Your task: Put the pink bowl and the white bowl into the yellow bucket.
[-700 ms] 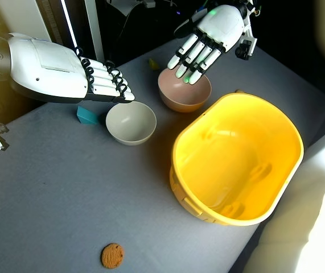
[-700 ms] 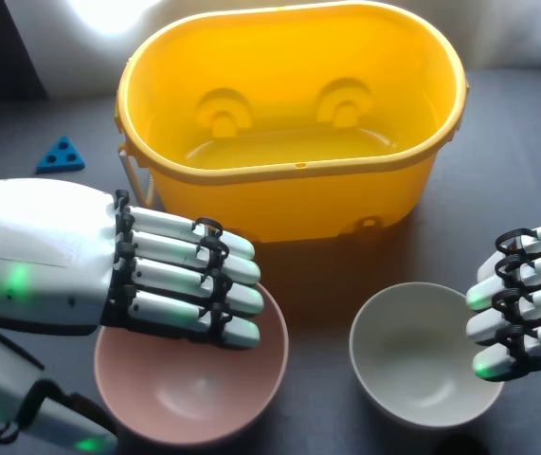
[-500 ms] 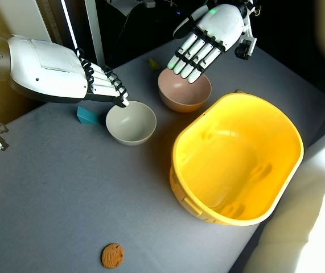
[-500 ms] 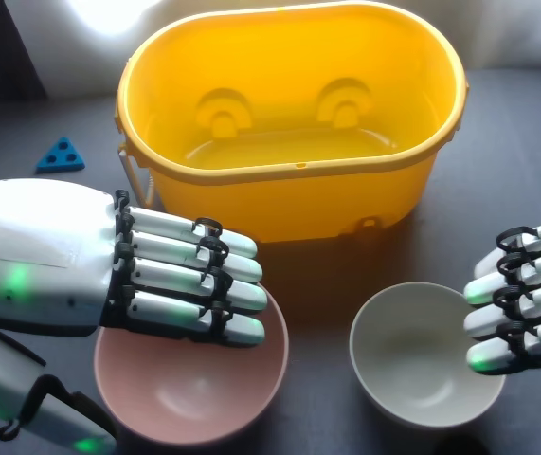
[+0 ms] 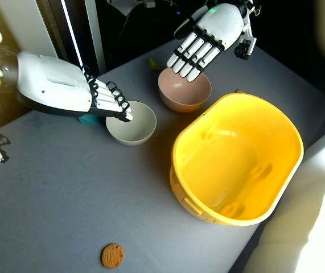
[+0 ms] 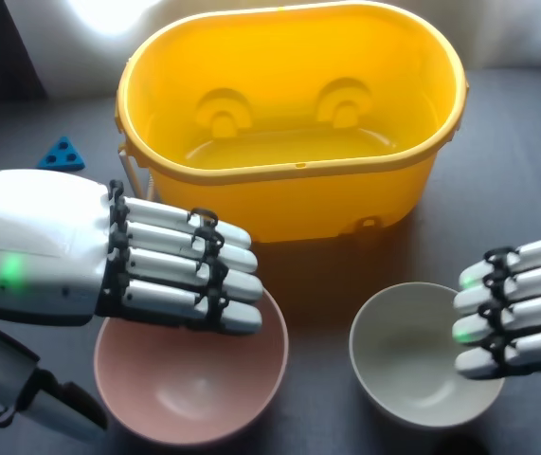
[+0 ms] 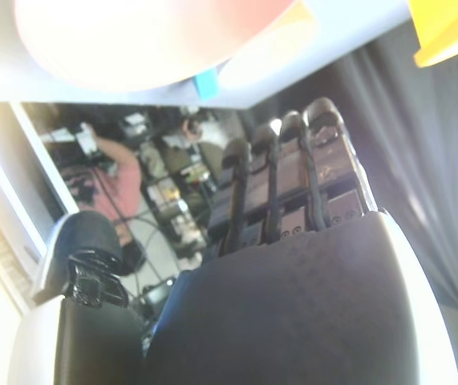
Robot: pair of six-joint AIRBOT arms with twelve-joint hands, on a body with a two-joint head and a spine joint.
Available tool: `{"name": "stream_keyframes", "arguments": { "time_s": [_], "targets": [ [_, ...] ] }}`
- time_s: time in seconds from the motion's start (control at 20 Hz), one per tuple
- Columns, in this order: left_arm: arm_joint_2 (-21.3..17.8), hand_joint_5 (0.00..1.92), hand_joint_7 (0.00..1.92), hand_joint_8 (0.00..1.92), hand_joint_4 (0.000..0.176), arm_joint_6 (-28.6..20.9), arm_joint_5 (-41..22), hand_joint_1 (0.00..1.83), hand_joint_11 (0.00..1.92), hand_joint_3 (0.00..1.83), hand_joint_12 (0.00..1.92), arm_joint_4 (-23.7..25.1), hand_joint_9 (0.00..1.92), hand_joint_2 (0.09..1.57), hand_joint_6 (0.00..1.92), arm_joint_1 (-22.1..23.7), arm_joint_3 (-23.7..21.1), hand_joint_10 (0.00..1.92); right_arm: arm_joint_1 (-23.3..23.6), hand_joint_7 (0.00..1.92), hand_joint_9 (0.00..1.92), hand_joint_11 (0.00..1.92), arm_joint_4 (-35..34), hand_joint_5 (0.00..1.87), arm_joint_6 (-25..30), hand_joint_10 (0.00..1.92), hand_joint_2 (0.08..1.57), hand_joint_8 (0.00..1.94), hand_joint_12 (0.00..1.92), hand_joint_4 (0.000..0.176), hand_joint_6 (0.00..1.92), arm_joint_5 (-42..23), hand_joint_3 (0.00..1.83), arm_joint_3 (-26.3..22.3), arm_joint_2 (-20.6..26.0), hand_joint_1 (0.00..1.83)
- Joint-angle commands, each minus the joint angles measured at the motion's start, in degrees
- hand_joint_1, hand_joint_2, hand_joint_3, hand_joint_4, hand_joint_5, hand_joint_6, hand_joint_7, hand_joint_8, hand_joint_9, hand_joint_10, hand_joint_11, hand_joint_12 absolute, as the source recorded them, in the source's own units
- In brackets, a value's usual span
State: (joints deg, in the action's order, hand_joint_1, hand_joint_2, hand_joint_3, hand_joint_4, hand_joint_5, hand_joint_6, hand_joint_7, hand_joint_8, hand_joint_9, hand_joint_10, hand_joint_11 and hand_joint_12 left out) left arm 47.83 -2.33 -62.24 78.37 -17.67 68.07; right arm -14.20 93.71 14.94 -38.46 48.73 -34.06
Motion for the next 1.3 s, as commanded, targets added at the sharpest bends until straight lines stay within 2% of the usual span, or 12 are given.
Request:
{"name": "stream_keyframes", "arguments": {
  "time_s": [0.0,0.05,0.15,0.2,0.25,0.5,0.6,0.75,0.8,0.85,0.9,1.25],
  "targets": [
    [-0.41,0.01,0.00,0.00,0.000,-0.23,-3.74,0.35,0.00,0.00,0.01,-4.29,0.00,1.15,0.00,1.02,-0.20,0.00,0.11,0.05,0.01,0.00,-3.36,0.10,-0.03,0.00,1.21,0.00,0.16,0.000,0.00,-0.10,0.00,0.44,-0.02,0.36],
    [-0.31,0.00,0.00,0.00,0.000,-0.58,-3.86,0.42,0.00,0.00,0.00,-4.31,0.00,1.13,0.00,1.24,-0.20,0.00,-0.56,0.01,0.00,0.00,-3.37,0.06,-0.02,0.00,1.19,0.00,0.05,0.000,0.00,0.44,0.00,0.89,-1.13,0.47],
    [0.34,0.00,0.00,0.00,0.000,-1.55,-7.00,0.63,0.00,0.00,0.00,-3.89,0.00,1.08,0.00,1.70,1.12,0.00,-2.20,0.00,0.00,0.00,-3.90,0.03,-0.01,0.00,1.10,0.00,0.00,0.000,0.01,2.58,0.00,2.48,-4.07,0.88],
    [0.39,0.00,0.00,0.00,0.000,-2.88,-7.17,0.76,0.00,0.00,0.00,-2.57,0.00,1.08,0.00,2.03,0.95,0.00,-2.83,0.00,0.00,0.00,-4.56,0.01,-0.01,0.00,1.06,0.00,0.00,0.000,0.00,2.68,0.00,3.21,-5.00,0.97],
    [0.50,0.00,0.00,0.00,0.000,-3.87,-6.91,0.75,0.00,0.00,0.00,-1.03,0.00,1.09,0.00,2.49,0.88,0.00,-3.39,0.00,0.00,0.00,-4.83,0.00,-0.03,0.00,1.03,0.00,0.00,0.000,0.00,3.16,0.00,3.84,-5.84,1.02],
    [1.09,0.06,0.00,0.00,0.000,-6.50,-11.69,1.04,0.04,0.00,0.02,-0.58,0.00,1.03,0.02,3.68,4.30,0.00,-4.20,0.00,0.00,0.00,-4.97,0.00,-1.46,0.00,0.96,0.00,0.00,0.000,0.00,5.02,0.00,4.62,-7.44,1.06],
    [1.21,0.06,0.00,0.00,0.000,-6.63,-12.32,1.14,0.02,0.00,0.02,1.97,0.00,1.02,0.01,3.92,5.18,0.00,-4.65,0.00,0.00,0.00,-6.87,0.00,-4.61,0.00,0.98,0.00,0.00,0.000,0.00,5.35,0.00,4.62,-7.64,1.11],
    [1.29,0.07,0.01,0.00,0.000,-6.91,-12.22,1.17,0.04,0.00,0.04,4.41,0.01,1.00,0.01,2.76,5.75,0.00,-4.68,0.00,0.00,0.00,-6.93,0.02,-5.88,0.00,0.97,0.00,0.00,0.000,0.01,5.76,0.00,4.63,-8.07,1.14],
    [1.29,0.08,0.03,0.01,0.000,-7.17,-12.34,1.17,0.01,0.01,0.23,4.52,0.02,0.99,0.02,2.48,5.98,0.01,-4.67,0.00,0.00,0.00,-6.93,0.00,-5.93,0.00,0.97,0.00,0.00,0.000,0.00,5.76,0.00,4.63,-8.17,1.15],
    [1.29,0.08,0.03,0.01,0.000,-7.18,-12.73,1.17,0.01,0.01,0.23,4.89,0.02,0.99,0.02,2.10,6.26,0.01,-4.67,0.00,0.00,0.00,-6.93,0.00,-6.00,0.00,0.97,0.00,0.00,0.000,0.00,5.76,0.00,4.62,-8.24,1.15],
    [1.30,0.12,0.07,0.01,0.000,-7.15,-12.73,1.19,0.00,0.01,0.38,5.64,0.06,0.97,0.02,1.89,6.42,0.01,-4.68,0.00,0.00,0.00,-6.93,0.00,-6.19,0.00,0.99,0.00,0.00,0.000,0.00,5.76,0.00,4.62,-8.31,1.12],
    [2.75,0.14,0.11,0.01,0.000,-6.14,-9.86,1.17,0.00,0.00,0.54,7.48,0.10,0.96,0.01,-0.42,7.11,0.01,-5.49,0.00,0.00,0.00,-6.93,0.01,-6.39,0.00,0.97,0.00,0.00,0.000,0.00,5.99,0.00,4.62,-9.18,1.16]
  ]
}}
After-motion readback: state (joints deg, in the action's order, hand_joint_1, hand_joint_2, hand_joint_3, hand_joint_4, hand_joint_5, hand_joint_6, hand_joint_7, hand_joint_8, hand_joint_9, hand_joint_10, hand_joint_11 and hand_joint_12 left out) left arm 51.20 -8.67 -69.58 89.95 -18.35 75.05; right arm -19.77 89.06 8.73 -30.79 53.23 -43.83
